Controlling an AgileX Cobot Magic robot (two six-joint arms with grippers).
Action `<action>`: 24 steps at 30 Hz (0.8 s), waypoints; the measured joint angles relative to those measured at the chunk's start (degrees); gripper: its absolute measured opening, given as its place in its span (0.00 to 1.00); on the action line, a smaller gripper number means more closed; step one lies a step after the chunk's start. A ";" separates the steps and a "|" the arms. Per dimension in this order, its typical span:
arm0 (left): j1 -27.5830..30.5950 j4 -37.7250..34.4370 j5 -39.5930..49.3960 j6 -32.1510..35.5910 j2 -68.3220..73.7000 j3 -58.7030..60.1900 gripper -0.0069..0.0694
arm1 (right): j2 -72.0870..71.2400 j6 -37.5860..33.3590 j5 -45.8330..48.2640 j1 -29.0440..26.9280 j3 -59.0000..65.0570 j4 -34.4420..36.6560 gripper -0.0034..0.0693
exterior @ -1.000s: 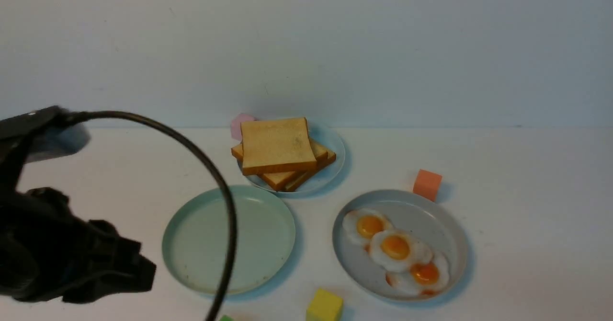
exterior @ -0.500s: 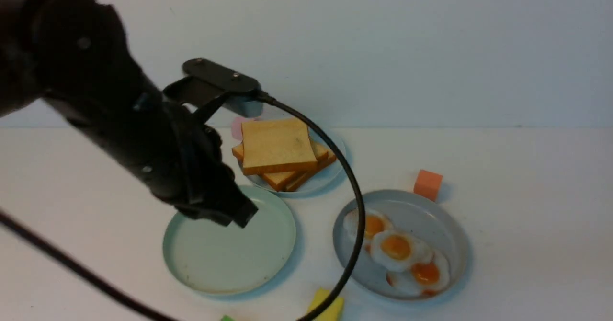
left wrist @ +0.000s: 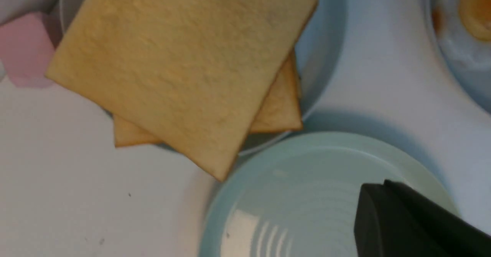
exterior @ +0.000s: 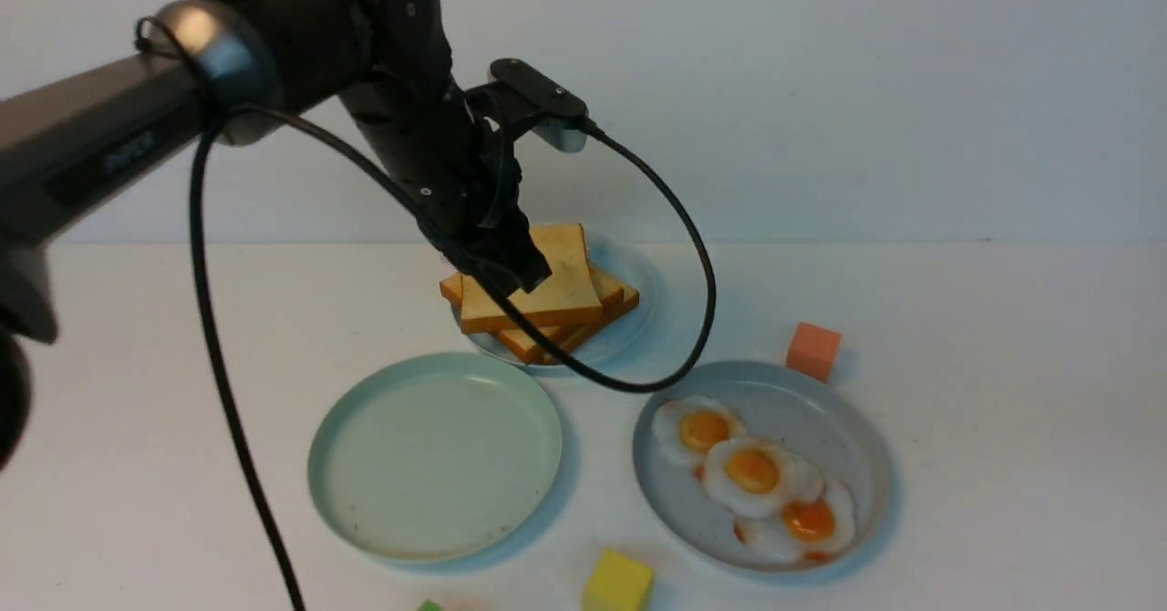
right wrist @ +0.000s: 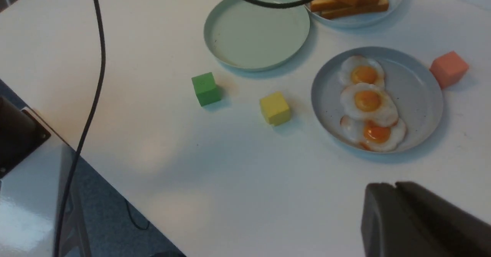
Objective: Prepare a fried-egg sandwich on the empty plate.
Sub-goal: Use the left arm to grab a slice of bread
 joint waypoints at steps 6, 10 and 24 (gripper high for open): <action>0.50 0.00 -2.03 5.64 6.67 -4.73 0.36 | 0.00 0.00 0.00 0.00 0.00 -0.37 0.15; 0.52 0.00 -5.19 13.25 9.42 -4.73 0.56 | 0.00 0.00 0.00 0.00 0.00 -0.37 0.16; 0.52 2.88 -12.39 20.25 13.29 -5.17 0.64 | 0.00 2.48 0.00 0.00 0.00 -0.90 0.18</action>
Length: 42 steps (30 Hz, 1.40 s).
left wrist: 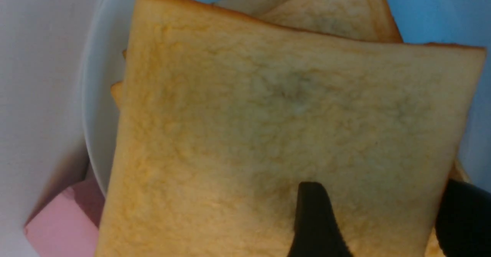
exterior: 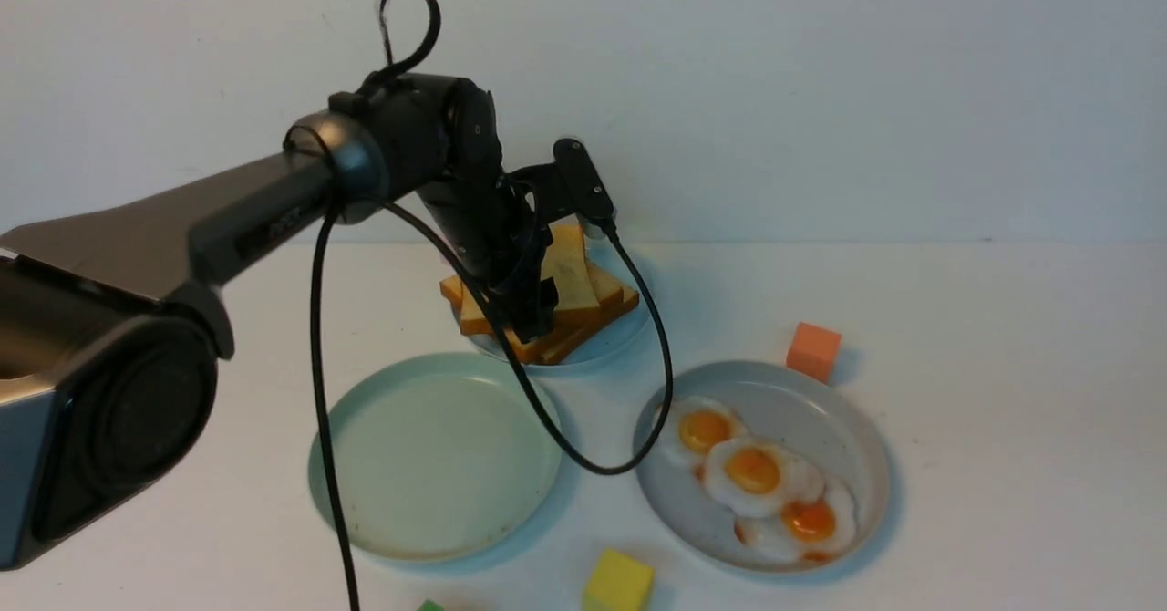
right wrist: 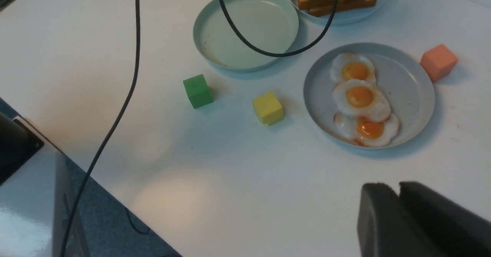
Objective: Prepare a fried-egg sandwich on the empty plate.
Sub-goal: Use the left arm to grab a slice of bread, then use the left arm to put a slice of bread into the empty plate in the middle
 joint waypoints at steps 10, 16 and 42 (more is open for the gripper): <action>-0.13 0.13 -0.02 0.05 0.44 -0.17 0.25 | 0.00 0.34 0.00 0.00 0.00 -0.24 0.19; -0.13 -0.28 0.13 -0.22 -1.56 -0.09 0.21 | 0.00 0.34 0.00 0.00 0.00 -0.26 0.19; -11.13 20.11 -7.70 -44.43 -35.05 45.17 0.18 | 0.00 0.34 -3.30 0.00 0.00 -2.84 0.21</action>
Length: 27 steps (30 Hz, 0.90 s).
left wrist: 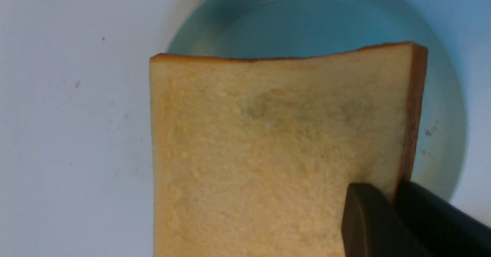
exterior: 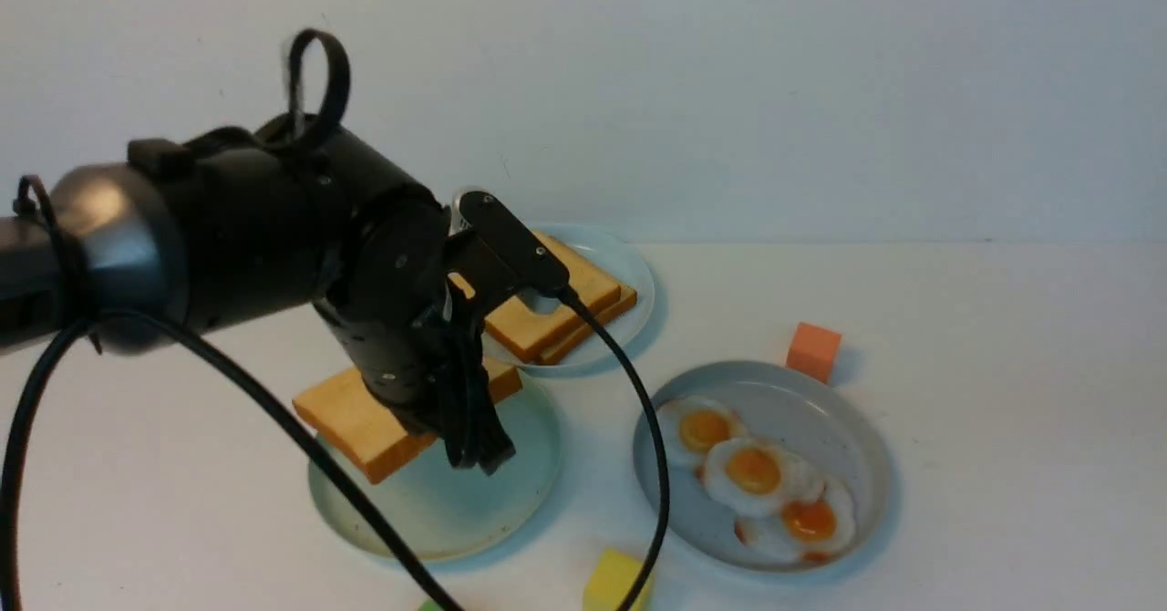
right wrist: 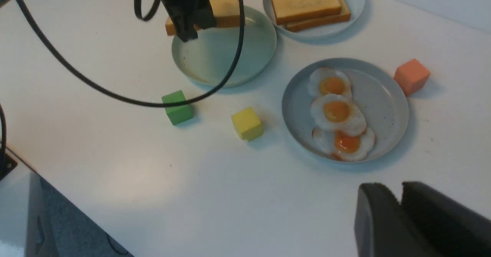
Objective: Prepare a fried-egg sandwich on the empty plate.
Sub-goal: Use the left arm to put a slice of bread into the empty plate in the middle
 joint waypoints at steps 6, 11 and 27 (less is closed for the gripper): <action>-0.07 1.27 -4.54 -0.85 1.87 0.11 0.18 | 0.00 0.00 -5.19 0.00 0.00 -0.27 0.22; -0.07 1.29 -4.42 -0.92 4.07 0.11 0.18 | 0.11 0.00 -7.69 0.00 0.00 -0.43 0.22; -0.07 0.86 -4.91 -1.03 8.48 0.11 0.17 | 0.16 0.00 -7.94 0.00 0.00 -0.43 0.23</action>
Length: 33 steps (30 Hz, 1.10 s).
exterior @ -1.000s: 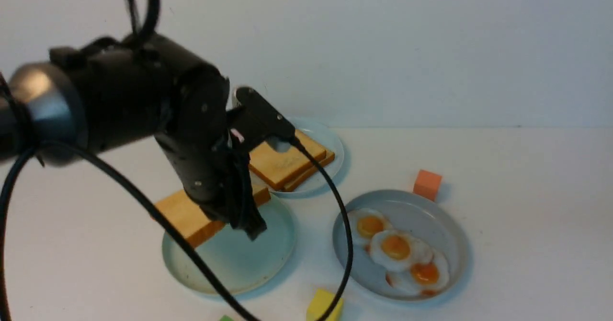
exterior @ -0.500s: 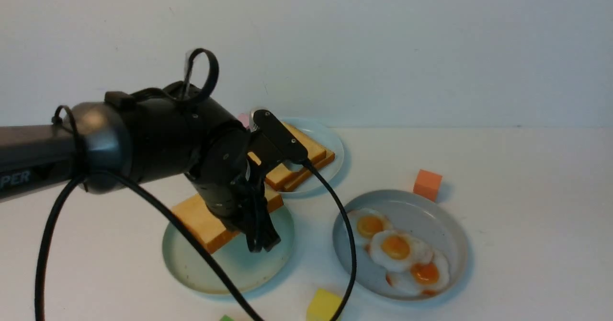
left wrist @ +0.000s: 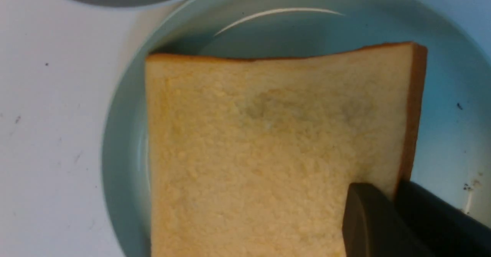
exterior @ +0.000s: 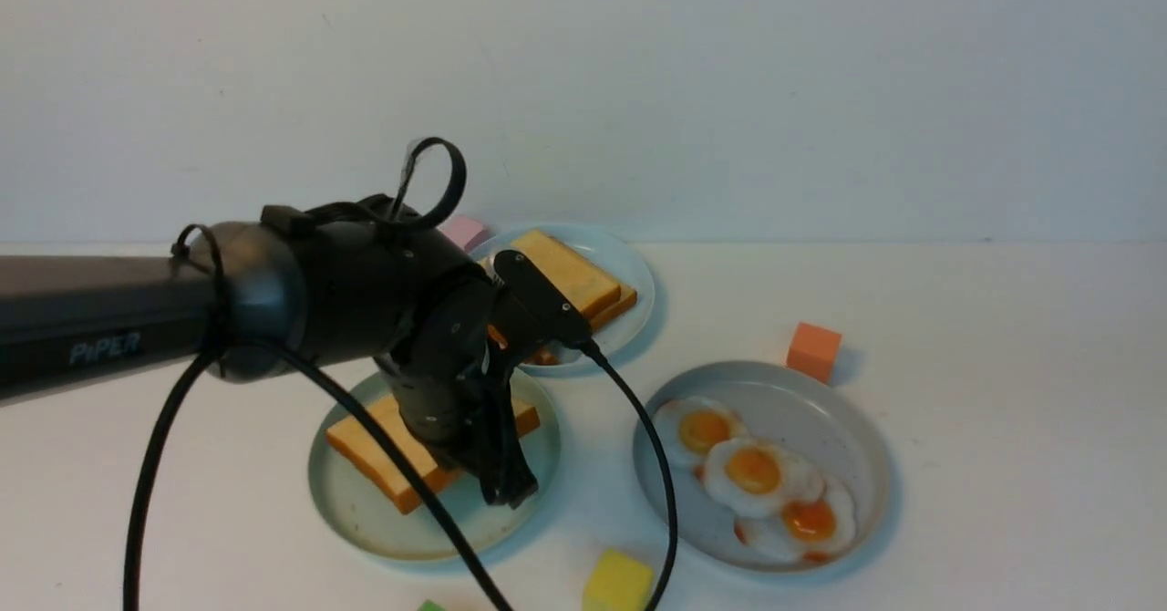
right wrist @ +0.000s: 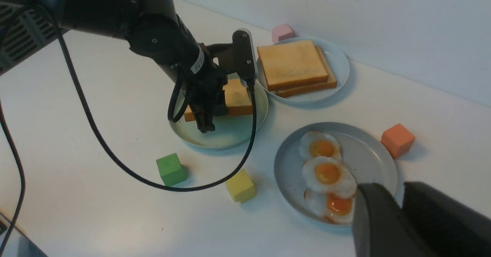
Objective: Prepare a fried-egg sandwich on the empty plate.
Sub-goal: Use the left arm to put a slice of bread into the empty plate in the middle, then use the right arm to grab a fried egg
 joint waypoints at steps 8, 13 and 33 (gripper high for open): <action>0.00 -0.12 0.00 0.00 0.01 0.00 0.41 | 0.00 0.00 1.18 0.00 0.00 0.00 0.24; 0.00 -0.41 0.00 -1.27 -0.25 0.00 0.64 | 0.00 0.00 1.73 0.00 0.00 0.00 0.24; -12.25 -27.01 18.53 13.16 5.18 -23.34 0.08 | -5.62 3.13 10.80 0.00 0.00 -3.11 0.24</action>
